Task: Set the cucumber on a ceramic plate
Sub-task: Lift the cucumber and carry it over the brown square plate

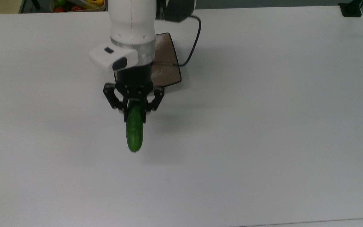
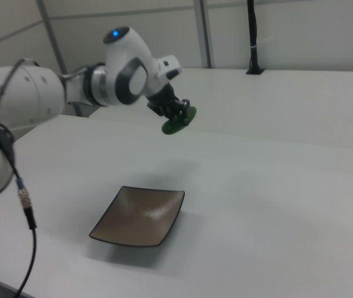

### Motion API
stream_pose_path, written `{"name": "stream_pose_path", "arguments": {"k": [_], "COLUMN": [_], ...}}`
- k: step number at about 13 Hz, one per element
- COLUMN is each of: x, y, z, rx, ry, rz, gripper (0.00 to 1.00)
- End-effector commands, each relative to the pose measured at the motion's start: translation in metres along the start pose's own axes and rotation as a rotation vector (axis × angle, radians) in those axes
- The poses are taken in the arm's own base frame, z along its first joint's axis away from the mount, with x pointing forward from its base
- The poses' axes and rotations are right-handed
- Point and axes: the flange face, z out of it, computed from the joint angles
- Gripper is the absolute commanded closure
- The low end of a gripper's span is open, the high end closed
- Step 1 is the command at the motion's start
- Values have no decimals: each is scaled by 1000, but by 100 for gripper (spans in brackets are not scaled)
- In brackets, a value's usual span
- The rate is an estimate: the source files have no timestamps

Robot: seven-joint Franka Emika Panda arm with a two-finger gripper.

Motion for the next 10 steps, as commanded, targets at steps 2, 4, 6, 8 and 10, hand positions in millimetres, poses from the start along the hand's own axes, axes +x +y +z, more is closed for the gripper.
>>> {"name": "stream_pose_path", "arguments": {"k": [2, 4, 6, 8, 10], "x": [-45, -62, -77, -96, -128], "y": [2, 4, 4, 6, 4], "z": [-64, -80, -97, -102, -86], "rx": [32, 50, 98, 139, 155], "ry": [-160, -292, -381, -425, -479], "rz": [-11, -78, -141, -155, -171], "gripper": [82, 82, 82, 82, 82]}}
